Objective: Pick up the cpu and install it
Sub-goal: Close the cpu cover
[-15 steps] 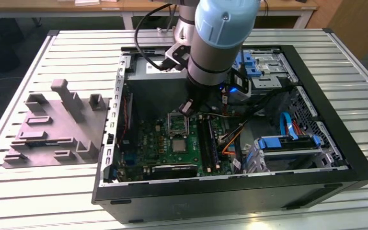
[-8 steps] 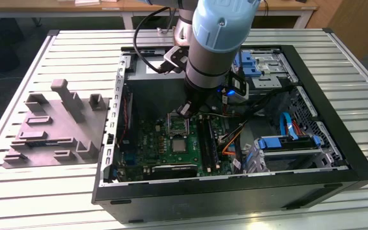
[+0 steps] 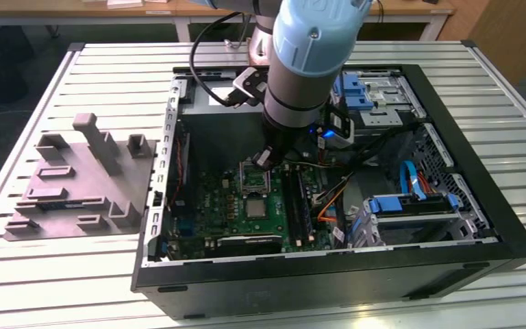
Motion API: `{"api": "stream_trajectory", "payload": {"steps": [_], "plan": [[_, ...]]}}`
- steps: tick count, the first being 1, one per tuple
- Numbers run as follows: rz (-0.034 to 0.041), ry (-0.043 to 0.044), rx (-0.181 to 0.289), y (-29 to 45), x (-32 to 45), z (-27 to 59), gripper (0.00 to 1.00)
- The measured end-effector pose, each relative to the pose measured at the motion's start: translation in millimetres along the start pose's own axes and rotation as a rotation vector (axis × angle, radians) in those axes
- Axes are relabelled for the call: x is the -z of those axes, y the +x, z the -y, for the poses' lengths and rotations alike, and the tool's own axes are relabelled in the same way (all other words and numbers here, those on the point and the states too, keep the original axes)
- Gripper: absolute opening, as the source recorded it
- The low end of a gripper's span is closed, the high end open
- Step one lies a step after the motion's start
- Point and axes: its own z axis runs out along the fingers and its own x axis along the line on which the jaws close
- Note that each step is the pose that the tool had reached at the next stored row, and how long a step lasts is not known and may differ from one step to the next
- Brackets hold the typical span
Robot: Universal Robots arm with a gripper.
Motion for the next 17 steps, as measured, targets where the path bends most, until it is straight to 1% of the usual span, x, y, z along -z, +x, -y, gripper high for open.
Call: {"api": "stream_trajectory", "payload": {"steps": [4, 6, 11, 17], "plan": [[-0.0161, 0.0147, -0.001, 0.1, 0.2, -0.1, 0.11], [-0.0219, 0.02, -0.001, 0.0, 0.7, -0.3, 0.11], [-0.0321, 0.0293, -0.002, -0.4, 4.6, -1.5, 0.11], [-0.0406, 0.0372, -0.002, -0.9, 9.4, -3.0, 0.11]]}}
